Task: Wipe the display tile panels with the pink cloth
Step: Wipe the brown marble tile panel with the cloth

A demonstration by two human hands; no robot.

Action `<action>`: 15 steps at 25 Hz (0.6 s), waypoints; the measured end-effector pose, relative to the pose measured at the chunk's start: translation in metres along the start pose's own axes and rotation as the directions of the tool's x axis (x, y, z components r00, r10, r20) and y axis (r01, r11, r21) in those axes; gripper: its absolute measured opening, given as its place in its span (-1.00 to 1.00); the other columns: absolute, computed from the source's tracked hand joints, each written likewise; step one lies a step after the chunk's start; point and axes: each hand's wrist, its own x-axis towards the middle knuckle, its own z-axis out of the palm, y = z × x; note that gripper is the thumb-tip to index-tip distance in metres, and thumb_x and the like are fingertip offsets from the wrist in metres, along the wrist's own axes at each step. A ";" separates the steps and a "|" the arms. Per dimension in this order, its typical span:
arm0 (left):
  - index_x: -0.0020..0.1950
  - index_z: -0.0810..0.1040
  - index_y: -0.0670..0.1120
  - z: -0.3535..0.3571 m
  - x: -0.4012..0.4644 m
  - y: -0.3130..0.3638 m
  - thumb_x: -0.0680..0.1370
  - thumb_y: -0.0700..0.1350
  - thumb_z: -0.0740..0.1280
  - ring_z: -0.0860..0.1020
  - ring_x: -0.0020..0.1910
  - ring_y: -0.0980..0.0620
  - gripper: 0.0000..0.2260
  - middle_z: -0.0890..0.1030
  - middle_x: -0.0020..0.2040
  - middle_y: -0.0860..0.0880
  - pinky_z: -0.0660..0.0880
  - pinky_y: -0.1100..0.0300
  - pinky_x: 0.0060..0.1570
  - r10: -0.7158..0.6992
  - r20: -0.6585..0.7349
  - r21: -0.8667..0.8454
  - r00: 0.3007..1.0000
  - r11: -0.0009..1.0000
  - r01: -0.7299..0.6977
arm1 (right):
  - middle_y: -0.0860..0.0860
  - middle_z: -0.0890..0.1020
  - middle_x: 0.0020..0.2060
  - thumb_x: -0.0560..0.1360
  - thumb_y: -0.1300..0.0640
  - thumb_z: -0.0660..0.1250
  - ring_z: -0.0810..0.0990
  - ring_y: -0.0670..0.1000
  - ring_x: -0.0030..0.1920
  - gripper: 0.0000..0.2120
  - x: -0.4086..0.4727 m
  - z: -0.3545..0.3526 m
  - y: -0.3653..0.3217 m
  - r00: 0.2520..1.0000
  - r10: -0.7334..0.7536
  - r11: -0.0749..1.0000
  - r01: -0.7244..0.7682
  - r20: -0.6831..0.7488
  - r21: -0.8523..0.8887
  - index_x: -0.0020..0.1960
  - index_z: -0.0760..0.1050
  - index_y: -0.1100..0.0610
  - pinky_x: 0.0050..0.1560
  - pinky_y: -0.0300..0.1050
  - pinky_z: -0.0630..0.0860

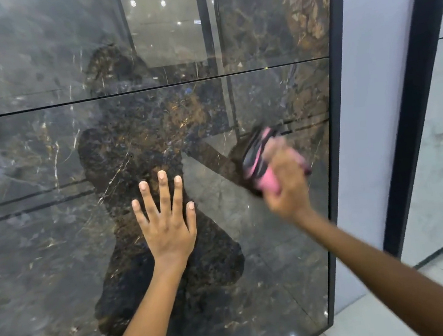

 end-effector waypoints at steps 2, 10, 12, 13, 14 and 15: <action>0.59 0.07 -0.04 -0.002 0.002 0.000 0.68 0.07 0.01 -0.19 0.58 -0.12 -0.51 -0.15 0.62 0.01 -0.17 -0.14 0.52 0.002 0.010 0.000 1.000 1.000 -0.002 | 0.06 0.27 0.47 0.30 0.33 0.37 0.27 0.11 0.45 -0.20 -0.083 0.012 -0.016 0.767 -0.479 0.837 0.545 0.427 -0.041 0.50 0.19 0.16 0.42 0.11 0.32; 0.61 0.02 0.00 0.002 -0.001 -0.002 0.68 0.06 0.04 -0.16 0.59 -0.12 -0.48 -0.11 0.62 0.01 -0.17 -0.12 0.53 0.011 -0.029 -0.015 1.000 1.000 -0.012 | 0.13 0.27 0.49 0.43 0.26 0.23 0.21 -0.04 0.49 -0.36 0.074 -0.064 0.082 0.946 0.244 0.970 -0.242 -0.215 0.035 0.50 0.22 0.24 0.45 -0.03 0.30; 0.61 0.03 0.00 0.002 0.000 0.005 0.67 0.05 0.06 -0.18 0.59 -0.09 -0.48 -0.13 0.62 0.04 -0.19 -0.10 0.53 -0.036 -0.025 -0.042 0.999 0.999 0.035 | 0.13 0.19 0.52 0.44 0.30 0.24 0.14 0.11 0.53 -0.33 0.024 -0.038 0.075 0.892 0.388 0.921 -0.386 -0.232 0.055 0.53 0.14 0.23 0.46 0.20 0.23; 0.61 0.02 0.00 0.002 -0.003 0.010 0.67 0.04 0.07 -0.19 0.58 -0.08 -0.48 -0.15 0.61 0.05 -0.20 -0.09 0.53 -0.079 -0.015 -0.057 0.997 0.995 0.078 | 0.11 0.13 0.54 0.45 0.30 0.25 0.09 0.15 0.55 -0.30 -0.029 -0.018 0.059 0.896 0.422 0.906 -0.421 -0.141 0.040 0.54 0.09 0.24 0.45 0.29 0.18; 0.61 -0.01 0.00 0.002 -0.009 0.015 0.67 0.03 0.07 -0.21 0.58 -0.07 -0.47 -0.17 0.61 0.05 -0.21 -0.09 0.52 -0.115 -0.002 -0.062 0.993 0.991 0.115 | 0.05 0.05 0.57 0.47 0.27 0.26 0.03 0.15 0.56 -0.27 -0.085 -0.003 0.039 0.905 0.425 0.905 -0.425 -0.013 0.008 0.55 0.03 0.23 0.43 0.34 0.15; 0.61 -0.04 0.01 0.002 -0.016 0.019 0.67 0.02 0.07 -0.22 0.58 -0.07 -0.46 -0.18 0.61 0.05 -0.22 -0.09 0.52 -0.133 0.014 -0.063 0.991 0.989 0.133 | -0.04 -0.04 0.58 0.48 0.21 0.26 -0.04 0.11 0.57 -0.25 -0.137 0.005 0.022 0.920 0.378 0.926 -0.376 0.103 -0.037 0.56 -0.04 0.18 0.42 0.37 0.15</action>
